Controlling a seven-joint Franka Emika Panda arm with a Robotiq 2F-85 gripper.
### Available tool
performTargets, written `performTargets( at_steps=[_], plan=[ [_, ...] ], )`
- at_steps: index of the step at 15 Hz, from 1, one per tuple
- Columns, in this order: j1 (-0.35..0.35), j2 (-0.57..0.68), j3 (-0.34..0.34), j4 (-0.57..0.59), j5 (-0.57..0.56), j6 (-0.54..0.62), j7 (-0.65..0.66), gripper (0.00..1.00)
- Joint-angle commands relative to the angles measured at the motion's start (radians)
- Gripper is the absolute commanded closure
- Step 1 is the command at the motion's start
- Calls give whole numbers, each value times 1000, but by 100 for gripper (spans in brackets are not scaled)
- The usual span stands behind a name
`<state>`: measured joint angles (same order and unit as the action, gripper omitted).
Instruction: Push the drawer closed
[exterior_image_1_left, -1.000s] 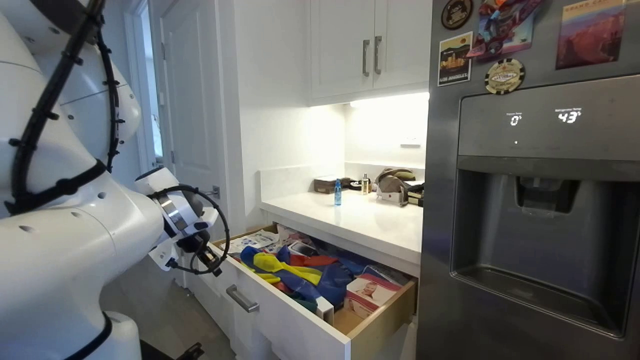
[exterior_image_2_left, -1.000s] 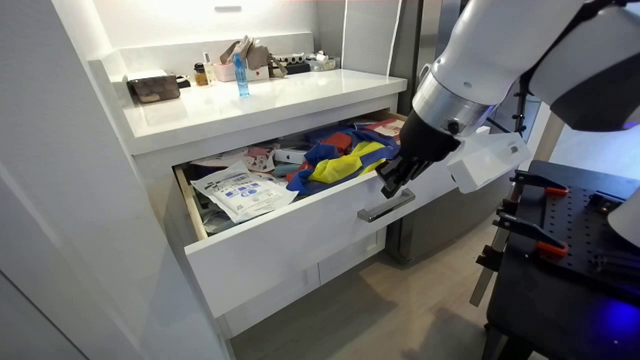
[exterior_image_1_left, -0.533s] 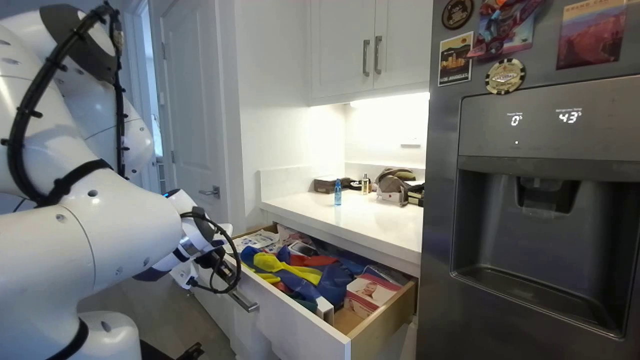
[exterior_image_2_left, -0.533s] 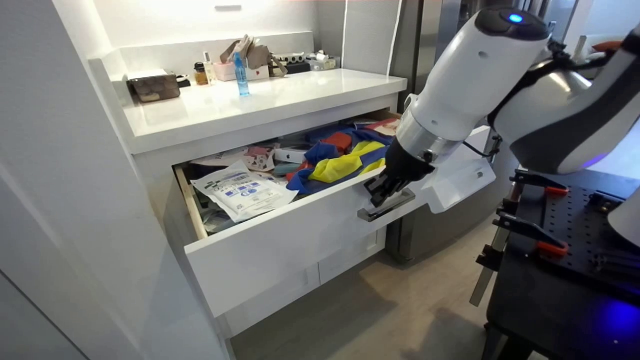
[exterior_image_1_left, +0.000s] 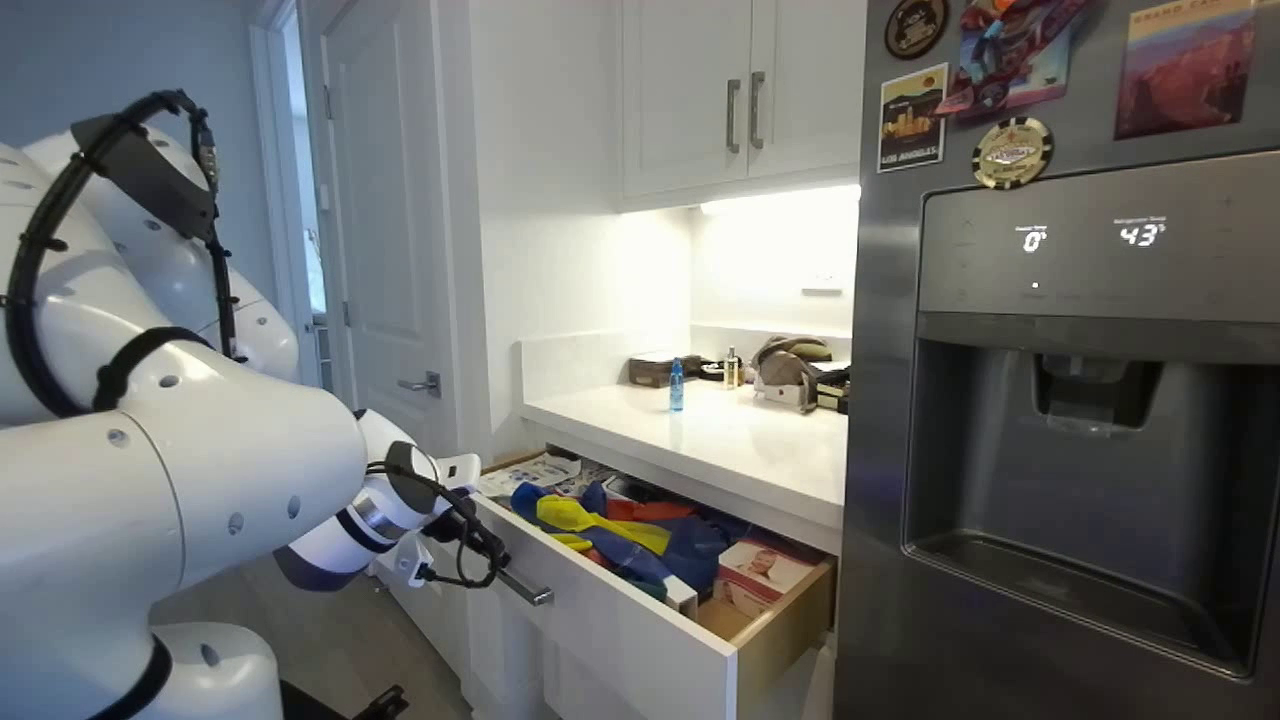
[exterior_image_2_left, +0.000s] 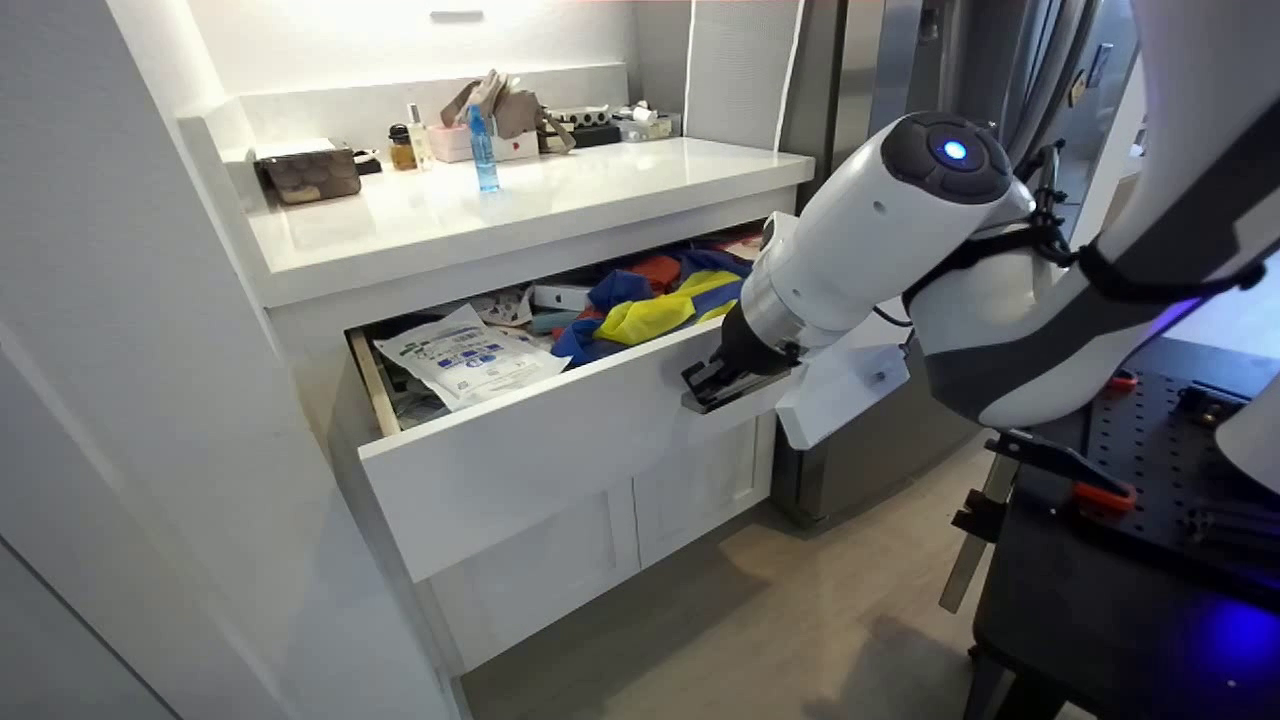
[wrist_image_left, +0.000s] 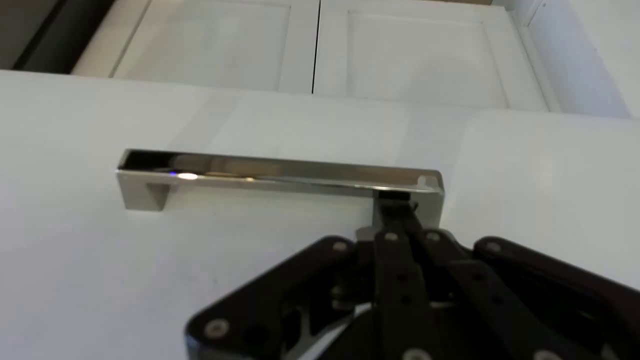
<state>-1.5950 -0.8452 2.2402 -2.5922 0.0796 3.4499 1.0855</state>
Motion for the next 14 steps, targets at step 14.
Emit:
performTargets(
  at_steps=[14],
  plan=[
    [5,-209,-86,148,158,9,-85,99]
  ],
)
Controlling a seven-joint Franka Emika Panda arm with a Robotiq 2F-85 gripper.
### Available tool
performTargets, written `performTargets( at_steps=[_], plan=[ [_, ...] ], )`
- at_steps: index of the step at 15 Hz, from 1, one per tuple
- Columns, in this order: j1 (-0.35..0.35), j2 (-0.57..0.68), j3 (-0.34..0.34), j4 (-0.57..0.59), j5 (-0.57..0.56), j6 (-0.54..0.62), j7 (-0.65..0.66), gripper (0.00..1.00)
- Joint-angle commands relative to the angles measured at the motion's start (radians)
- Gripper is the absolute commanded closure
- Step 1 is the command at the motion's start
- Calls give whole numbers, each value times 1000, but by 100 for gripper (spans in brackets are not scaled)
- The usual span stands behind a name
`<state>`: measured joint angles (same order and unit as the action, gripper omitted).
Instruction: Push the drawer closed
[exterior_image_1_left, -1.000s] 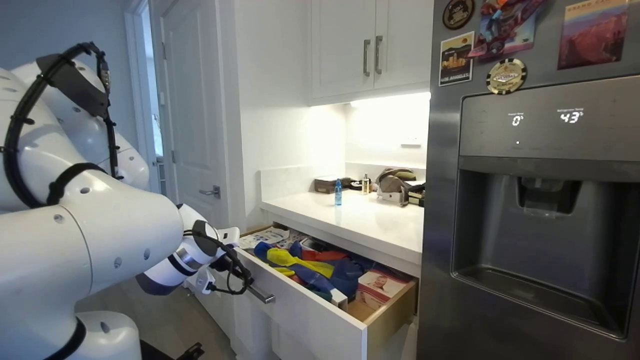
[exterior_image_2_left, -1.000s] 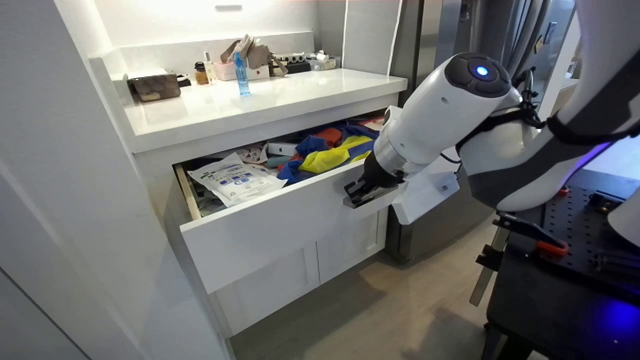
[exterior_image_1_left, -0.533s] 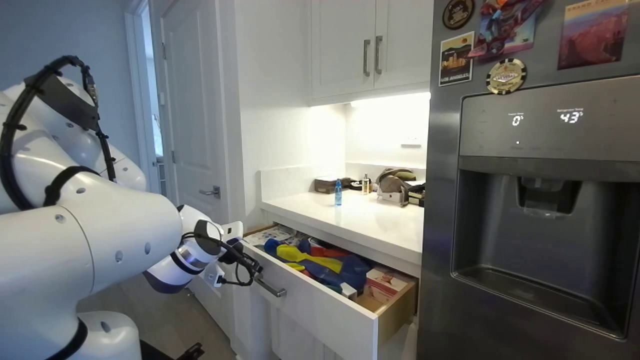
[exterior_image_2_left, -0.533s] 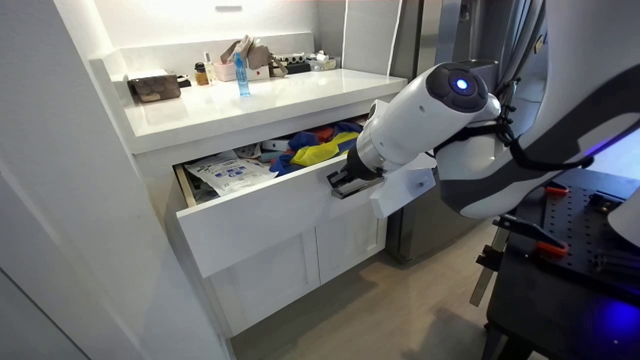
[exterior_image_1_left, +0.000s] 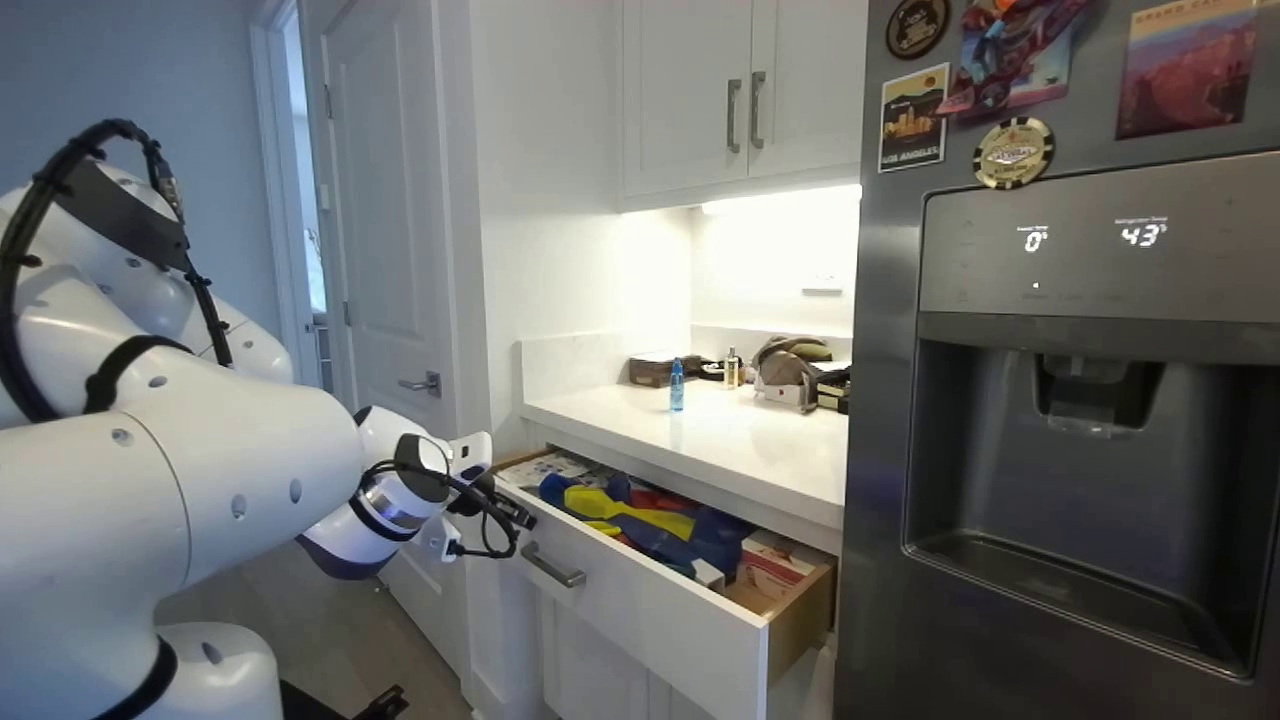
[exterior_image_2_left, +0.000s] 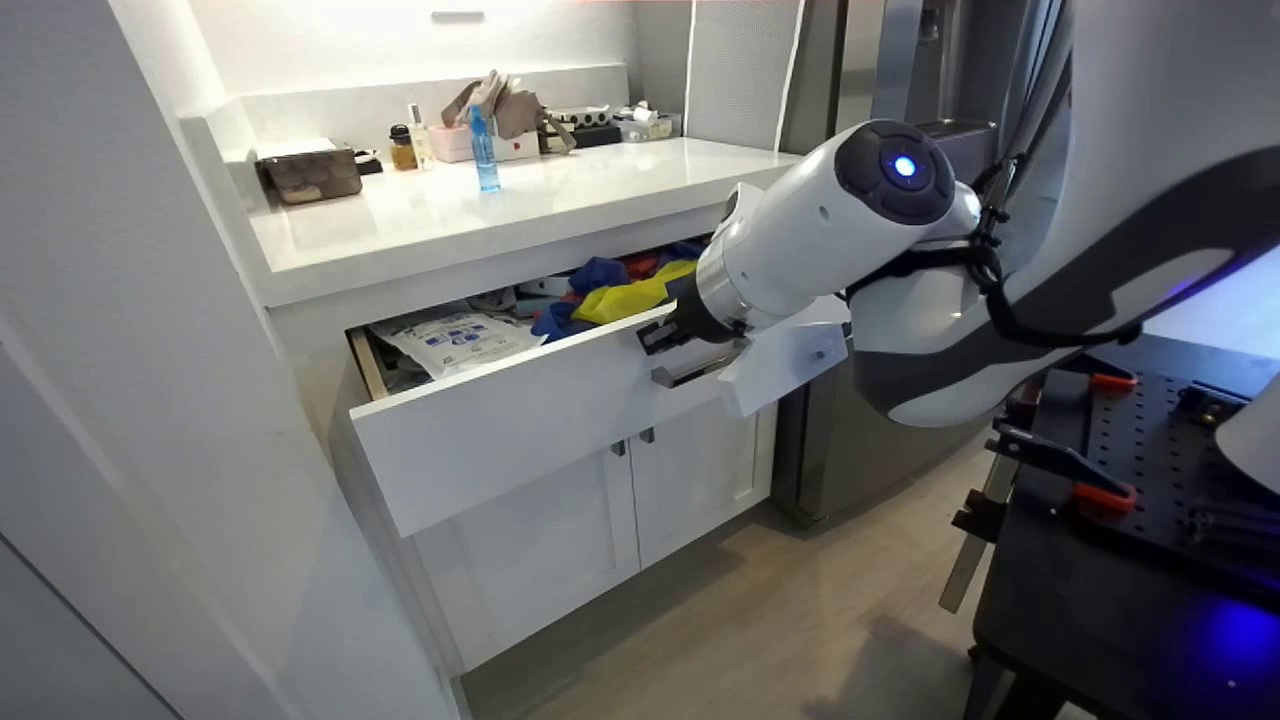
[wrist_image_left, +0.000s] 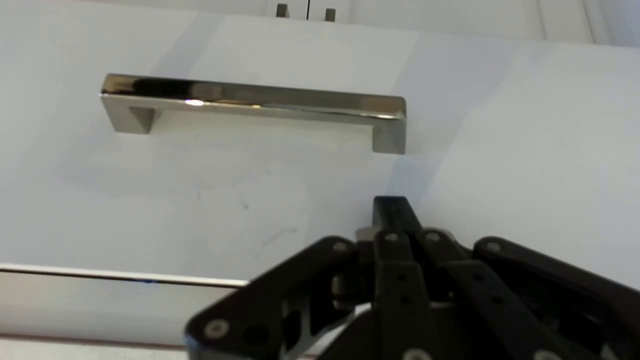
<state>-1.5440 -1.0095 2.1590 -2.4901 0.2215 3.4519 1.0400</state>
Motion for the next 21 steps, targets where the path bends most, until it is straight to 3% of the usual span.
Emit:
performTargets(
  at_steps=[1,7,11,16,21],
  plan=[
    [-59,-52,-3,57,14,7,-40,99],
    [-195,-98,14,169,-2,7,-69,99],
    [-332,-115,43,291,-19,7,-129,99],
    [-562,-125,125,485,-49,8,-236,99],
    [-815,-136,261,671,-92,6,-340,99]
  ],
)
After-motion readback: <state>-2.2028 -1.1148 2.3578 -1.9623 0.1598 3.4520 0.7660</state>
